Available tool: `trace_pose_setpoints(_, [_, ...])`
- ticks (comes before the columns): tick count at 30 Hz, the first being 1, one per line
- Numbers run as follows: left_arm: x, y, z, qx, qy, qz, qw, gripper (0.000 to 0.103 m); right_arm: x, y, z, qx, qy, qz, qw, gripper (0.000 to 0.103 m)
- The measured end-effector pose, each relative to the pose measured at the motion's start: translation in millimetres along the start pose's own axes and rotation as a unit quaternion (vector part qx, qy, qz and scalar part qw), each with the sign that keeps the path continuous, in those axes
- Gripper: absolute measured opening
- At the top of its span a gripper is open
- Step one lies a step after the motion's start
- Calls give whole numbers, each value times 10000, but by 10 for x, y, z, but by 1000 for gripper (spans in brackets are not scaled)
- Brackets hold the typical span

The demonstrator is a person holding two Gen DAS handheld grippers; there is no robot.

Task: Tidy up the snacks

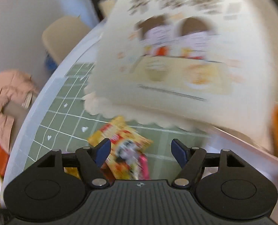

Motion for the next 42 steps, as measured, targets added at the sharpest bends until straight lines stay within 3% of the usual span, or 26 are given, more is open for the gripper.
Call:
trace_pose_setpoints(2, [80,88,-202,-268,-67,-267,9993,72,-63,278,100,-219,-120,-287,9993,72])
trace_pose_setpoints(4, [80,136,-321,-346,-27,-186,9992,71,-93,506,161,-444,-132,-429,9980,69])
trace_pose_setpoints(6, [-32,148,-360,-317,-148,19,9994,68,-152,554,116,-570,-77,-286,9979,61])
trace_pose_setpoints(7, [-116,112,-350,-240,-313,64,9992,67,-205,526,54,-619,-89,-133,9980,50])
trace_pose_setpoints(10, [-328,-45,-285,31,-645,119,9978,66,-377,343,-266,-626,-463,57,9969,47])
trace_pose_setpoints(12, [-485,-145,-218,202,-711,357,9966,66,-477,205,-515,-545,-641,130,9964,47])
trace_pose_setpoints(14, [-666,-255,-172,361,-841,656,9936,66,-585,114,-790,-655,-699,400,9946,37])
trace_pose_setpoints(16, [-819,-361,-152,492,-1092,806,9895,66,-655,19,-994,-603,-760,439,9943,34])
trace_pose_setpoints(22, [-1000,-782,83,1058,-1302,1161,9790,66,-763,-96,-1401,-655,-754,600,9932,35])
trace_pose_setpoints(25, [-1080,-796,118,950,-1560,1173,9762,66,-898,-177,-1440,-430,-1035,531,9923,39])
trace_pose_setpoints(29, [-1194,-591,238,761,-1728,1244,9741,66,-1139,-72,-1546,-503,-1146,638,9901,46])
trace_pose_setpoints(31, [-1218,-488,347,751,-1649,1465,9725,66,-1228,18,-1589,-384,-1227,397,9909,63])
trace_pose_setpoints(33, [-1186,-381,433,691,-1420,1667,9733,66,-1294,66,-1650,-200,-1308,116,9911,69])
trace_pose_setpoints(35, [-1172,-250,465,506,-1130,1986,9722,66,-1324,111,-1726,-91,-1362,-135,9905,70])
trace_pose_setpoints(37, [-1158,-187,470,453,-874,2161,9714,66,-1329,81,-1854,-55,-1427,-286,9893,61])
trace_pose_setpoints(42, [-1098,-156,453,424,-630,2346,9691,60,-1115,-196,-2233,-43,-1125,-133,9936,55])
Point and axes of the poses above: each gripper's, at about its wrist camera, not at the fingertips, and y roughly the way its jaws point, x to its right, z to its top, the point moved 10 cm from there along y, roughly the way its jaws point, and after that the axes turned 7 degrees about -x, right-handed, at the moved point
